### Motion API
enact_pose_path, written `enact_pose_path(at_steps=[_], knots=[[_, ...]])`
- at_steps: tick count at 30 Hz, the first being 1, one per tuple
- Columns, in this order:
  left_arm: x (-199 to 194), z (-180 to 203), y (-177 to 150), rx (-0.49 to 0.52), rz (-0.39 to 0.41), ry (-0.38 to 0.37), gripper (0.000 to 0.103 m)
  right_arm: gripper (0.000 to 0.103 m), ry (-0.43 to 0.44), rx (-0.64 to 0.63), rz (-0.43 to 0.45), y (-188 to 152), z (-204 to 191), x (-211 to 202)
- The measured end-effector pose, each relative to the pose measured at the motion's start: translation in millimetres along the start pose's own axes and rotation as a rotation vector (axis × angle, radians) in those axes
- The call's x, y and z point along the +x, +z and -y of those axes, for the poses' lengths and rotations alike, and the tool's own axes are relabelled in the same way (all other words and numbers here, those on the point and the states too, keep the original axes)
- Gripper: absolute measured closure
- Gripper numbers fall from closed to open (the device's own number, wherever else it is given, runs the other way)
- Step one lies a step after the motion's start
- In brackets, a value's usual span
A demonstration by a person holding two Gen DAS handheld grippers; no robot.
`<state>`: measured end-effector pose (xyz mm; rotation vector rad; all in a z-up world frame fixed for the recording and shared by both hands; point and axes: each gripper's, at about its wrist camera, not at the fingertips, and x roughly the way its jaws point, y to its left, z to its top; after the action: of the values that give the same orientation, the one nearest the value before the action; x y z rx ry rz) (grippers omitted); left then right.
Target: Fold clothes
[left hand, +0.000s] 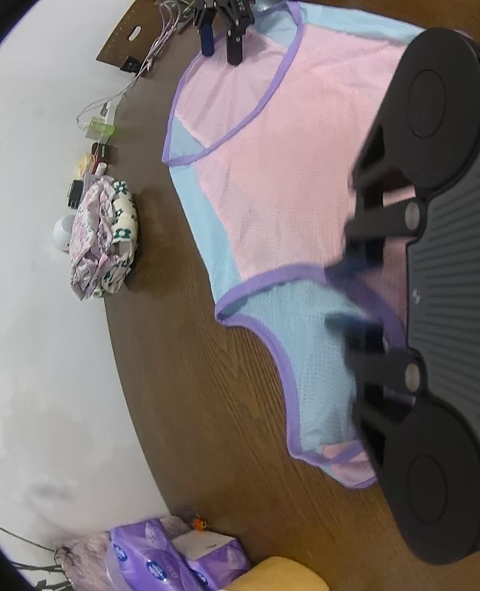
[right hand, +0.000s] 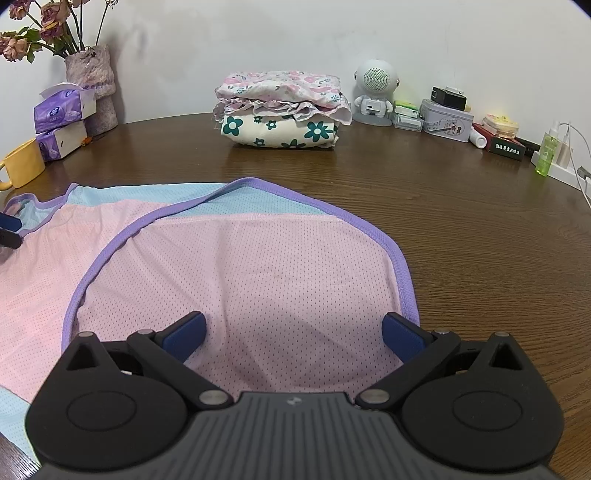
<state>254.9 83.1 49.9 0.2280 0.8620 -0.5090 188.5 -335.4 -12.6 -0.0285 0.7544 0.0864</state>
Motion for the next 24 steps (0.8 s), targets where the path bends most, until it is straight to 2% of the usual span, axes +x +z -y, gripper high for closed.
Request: enact_pose_path(at_steps=[4, 7, 10, 14, 17, 19, 22, 23, 24], knots=[[-1.0, 1.5, 2.1, 0.006, 0.011, 0.029, 0.101, 0.001, 0.001, 0.0, 0.001, 0.0, 0.2, 0.0], [-0.8, -1.4, 5.4, -0.006, 0.016, 0.054, 0.101, 0.001, 0.0, 0.0, 0.001, -0.1, 0.1, 0.1], [-0.8, -5.7, 6.3, -0.027, 0.01, 0.042, 0.101, 0.001, 0.0, 0.0, 0.002, -0.3, -0.4, -0.1], [-8.9, -9.3, 4.4, -0.037, 0.017, -0.015, 0.091, 0.001, 0.0, 0.0, 0.002, -0.5, -0.3, -0.4], [-8.0, -7.6, 2.9, -0.015, -0.005, -0.016, 0.08, 0.001, 0.001, -0.001, 0.002, -0.4, -0.2, -0.4], [-5.2, -6.8, 1.3, -0.005, -0.024, -0.025, 0.079, 0.001, 0.001, -0.001, 0.002, -0.4, -0.3, -0.2], [-3.0, -2.3, -0.6, 0.021, -0.034, -0.024, 0.083, 0.001, 0.001, 0.0, 0.004, -0.7, -0.3, -0.4], [-3.1, -0.2, -0.5, 0.029, -0.035, -0.016, 0.096, 0.001, 0.001, 0.0, 0.004, -0.8, -0.3, -0.4], [-3.3, 1.2, -0.3, 0.032, -0.038, -0.012, 0.098, 0.001, 0.001, 0.0, 0.004, -0.9, -0.2, -0.5]])
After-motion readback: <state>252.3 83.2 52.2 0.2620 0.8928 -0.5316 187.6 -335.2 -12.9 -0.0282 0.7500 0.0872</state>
